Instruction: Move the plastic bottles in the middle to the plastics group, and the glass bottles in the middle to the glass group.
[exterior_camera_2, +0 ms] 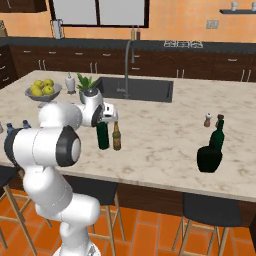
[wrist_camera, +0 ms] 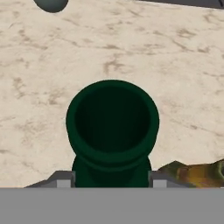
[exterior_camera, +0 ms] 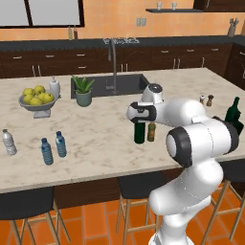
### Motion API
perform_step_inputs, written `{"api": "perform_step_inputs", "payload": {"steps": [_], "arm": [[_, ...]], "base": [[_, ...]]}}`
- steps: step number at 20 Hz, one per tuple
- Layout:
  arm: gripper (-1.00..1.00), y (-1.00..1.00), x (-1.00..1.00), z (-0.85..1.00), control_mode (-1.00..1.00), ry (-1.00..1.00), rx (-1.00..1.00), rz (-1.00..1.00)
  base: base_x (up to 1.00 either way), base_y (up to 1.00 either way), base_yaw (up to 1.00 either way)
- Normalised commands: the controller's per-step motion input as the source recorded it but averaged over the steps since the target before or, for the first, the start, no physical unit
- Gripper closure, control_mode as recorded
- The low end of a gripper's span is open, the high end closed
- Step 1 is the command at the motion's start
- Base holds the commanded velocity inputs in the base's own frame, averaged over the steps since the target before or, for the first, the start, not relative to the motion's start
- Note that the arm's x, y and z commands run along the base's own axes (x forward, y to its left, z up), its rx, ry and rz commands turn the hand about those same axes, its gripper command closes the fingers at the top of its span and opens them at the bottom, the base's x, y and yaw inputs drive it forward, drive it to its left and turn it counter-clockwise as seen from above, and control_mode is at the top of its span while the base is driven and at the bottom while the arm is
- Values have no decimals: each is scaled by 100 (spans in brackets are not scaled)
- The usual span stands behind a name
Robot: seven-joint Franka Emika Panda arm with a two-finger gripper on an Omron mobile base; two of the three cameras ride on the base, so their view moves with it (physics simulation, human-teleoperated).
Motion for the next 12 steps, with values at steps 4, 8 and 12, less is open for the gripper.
{"api": "perform_step_inputs", "payload": {"steps": [4,8,12], "arm": [[100,3,-74,33,-100,0,0,4],[100,0,-88,11,-100,0,0,1],[100,0,-80,14,-100,0,0,0]], "base": [[0,0,0],[0,0,0],[0,0,0]]}}
